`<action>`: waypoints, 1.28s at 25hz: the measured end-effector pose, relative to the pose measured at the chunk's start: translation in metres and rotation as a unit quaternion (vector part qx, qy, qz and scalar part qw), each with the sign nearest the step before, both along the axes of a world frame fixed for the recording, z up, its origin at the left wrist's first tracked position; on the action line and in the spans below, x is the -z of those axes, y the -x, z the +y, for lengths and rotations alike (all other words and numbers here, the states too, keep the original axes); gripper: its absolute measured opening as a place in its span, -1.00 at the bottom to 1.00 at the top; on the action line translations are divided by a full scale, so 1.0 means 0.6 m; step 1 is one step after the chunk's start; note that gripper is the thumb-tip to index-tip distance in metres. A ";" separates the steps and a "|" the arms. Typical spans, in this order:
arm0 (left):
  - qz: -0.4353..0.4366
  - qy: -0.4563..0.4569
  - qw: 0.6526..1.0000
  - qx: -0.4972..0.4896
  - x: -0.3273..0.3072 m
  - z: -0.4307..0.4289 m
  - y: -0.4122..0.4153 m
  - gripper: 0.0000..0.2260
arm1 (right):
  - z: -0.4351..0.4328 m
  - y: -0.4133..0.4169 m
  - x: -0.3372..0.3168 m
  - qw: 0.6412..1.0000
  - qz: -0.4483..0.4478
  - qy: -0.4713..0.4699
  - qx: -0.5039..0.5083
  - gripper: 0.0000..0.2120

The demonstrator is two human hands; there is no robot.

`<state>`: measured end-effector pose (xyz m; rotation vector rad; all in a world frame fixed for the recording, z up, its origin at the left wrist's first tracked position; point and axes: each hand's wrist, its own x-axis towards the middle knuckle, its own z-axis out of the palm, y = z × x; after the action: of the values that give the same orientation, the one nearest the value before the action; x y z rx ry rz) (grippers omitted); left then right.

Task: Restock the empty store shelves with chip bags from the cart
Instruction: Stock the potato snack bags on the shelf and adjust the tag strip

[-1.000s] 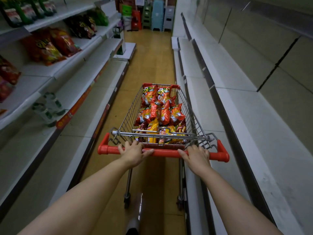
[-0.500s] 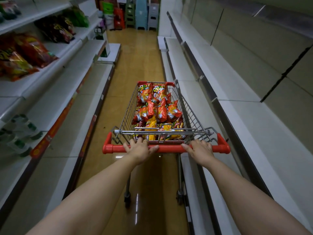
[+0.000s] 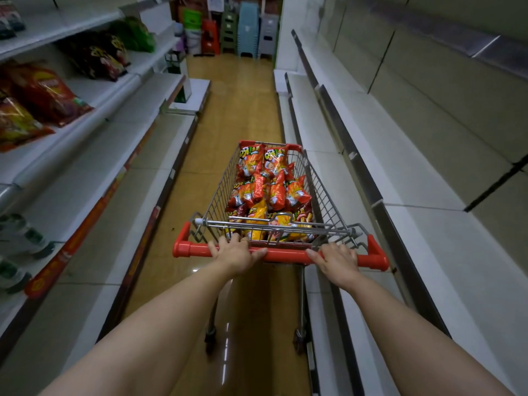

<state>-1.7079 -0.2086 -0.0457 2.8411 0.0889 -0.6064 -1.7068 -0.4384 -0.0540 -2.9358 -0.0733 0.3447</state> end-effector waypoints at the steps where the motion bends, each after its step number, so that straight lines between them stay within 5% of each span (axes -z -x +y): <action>1: 0.011 -0.003 1.000 0.000 -0.005 0.001 -0.012 -0.38 | 0.001 -0.010 -0.001 1.000 0.003 0.002 -0.002 -0.59; 10: 0.203 0.029 0.978 0.038 -0.047 0.002 -0.082 -0.42 | -0.001 -0.051 -0.017 0.998 0.051 0.025 -0.038 -0.44; 14: 0.247 -0.017 0.964 0.091 -0.139 -0.037 -0.132 -0.56 | -0.017 -0.091 -0.071 0.982 0.165 -0.080 -0.037 -0.56; 16: 0.225 0.064 0.969 0.078 -0.185 -0.053 -0.180 -0.65 | -0.025 -0.125 -0.108 0.982 0.114 -0.150 -0.021 -0.65; 22: -0.038 0.266 0.962 -0.053 -0.184 -0.062 -0.299 -0.71 | -0.014 -0.209 -0.137 0.958 -0.001 -0.285 0.021 -0.76; 32: -0.011 0.389 0.873 -0.293 -0.005 0.015 -0.457 -0.82 | 0.074 -0.435 0.001 0.956 0.089 -0.275 0.055 -0.80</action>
<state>-1.4338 -0.1998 -0.0427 1.8900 0.5428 -0.3505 -1.4457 -0.3942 -0.0546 -2.3377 0.0189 0.4802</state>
